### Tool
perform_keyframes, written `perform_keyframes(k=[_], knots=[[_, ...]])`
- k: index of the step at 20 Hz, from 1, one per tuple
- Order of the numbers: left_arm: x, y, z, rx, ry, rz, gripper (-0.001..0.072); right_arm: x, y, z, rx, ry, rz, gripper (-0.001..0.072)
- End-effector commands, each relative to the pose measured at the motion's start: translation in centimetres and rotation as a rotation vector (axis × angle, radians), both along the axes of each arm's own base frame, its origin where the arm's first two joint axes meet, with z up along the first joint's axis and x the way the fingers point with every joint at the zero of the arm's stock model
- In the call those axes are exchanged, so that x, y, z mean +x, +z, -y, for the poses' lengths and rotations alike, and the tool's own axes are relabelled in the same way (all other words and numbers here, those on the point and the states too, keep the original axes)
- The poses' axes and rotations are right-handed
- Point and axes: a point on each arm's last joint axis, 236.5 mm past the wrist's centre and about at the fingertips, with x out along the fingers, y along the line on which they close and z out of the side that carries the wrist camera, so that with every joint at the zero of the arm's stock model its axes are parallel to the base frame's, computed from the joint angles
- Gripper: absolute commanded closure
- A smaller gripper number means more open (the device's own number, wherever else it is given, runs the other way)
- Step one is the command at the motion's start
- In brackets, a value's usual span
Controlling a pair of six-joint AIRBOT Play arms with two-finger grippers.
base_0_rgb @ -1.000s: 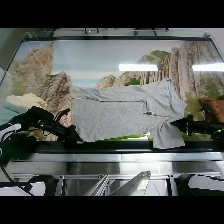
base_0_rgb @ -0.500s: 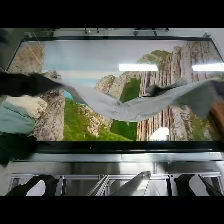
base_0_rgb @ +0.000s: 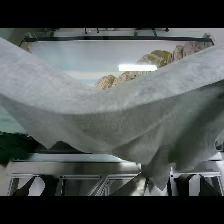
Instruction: Fold the shirts.
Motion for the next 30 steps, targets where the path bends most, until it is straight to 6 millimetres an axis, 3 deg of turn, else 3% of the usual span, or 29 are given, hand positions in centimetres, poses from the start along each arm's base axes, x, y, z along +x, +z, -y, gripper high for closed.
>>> perform_keyframes(k=[1,2,4,6,8,11,14,18,21,25,30], knots=[[4.4,-5.2,-0.7,-0.134,-0.108,-0.233,0.0685,4.1,-2.6,3.2,0.033,0.016,-0.145,0.0701],[6.7,-7.6,-1.5,-0.168,-0.089,-0.301,0.0685,6.3,-4.5,4.4,0.079,0.062,-0.214,0.0702],[12.0,-13.4,-3.7,-0.226,-0.012,-0.424,0.0685,13.0,-11.1,5.7,0.145,0.123,-0.425,0.0702],[15.6,-18.8,-5.4,-0.293,0.029,-0.532,0.0685,19.5,-19.5,4.9,0.157,0.158,-0.648,0.0701],[18.4,-24.3,-6.5,-0.348,0.034,-0.660,0.0685,24.5,-26.9,3.5,0.223,0.210,-0.822,0.0701],[21.7,-31.2,-6.7,-0.392,0.013,-0.813,0.0685,29.8,-37.0,3.4,0.361,0.205,-1.008,0.0702],[24.8,-36.2,-6.3,-0.416,-0.016,-0.907,0.0686,32.6,-42.0,4.8,0.524,0.210,-1.068,0.0702],[27.1,-40.9,-5.3,-0.388,-0.021,-1.019,0.0686,34.1,-43.8,6.0,0.598,0.210,-1.092,0.0702],[27.4,-43.3,-6.2,-0.316,0.026,-1.104,0.0686,32.5,-44.2,6.2,0.574,0.260,-1.137,0.0702],[26.8,-45.8,-7.5,-0.224,0.097,-1.159,0.0687,28.0,-50.9,6.1,0.427,0.219,-1.408,0.0702],[25.7,-49.1,-8.0,-0.194,0.159,-1.223,0.0686,24.6,-57.0,5.5,0.460,0.172,-1.540,0.0702]])
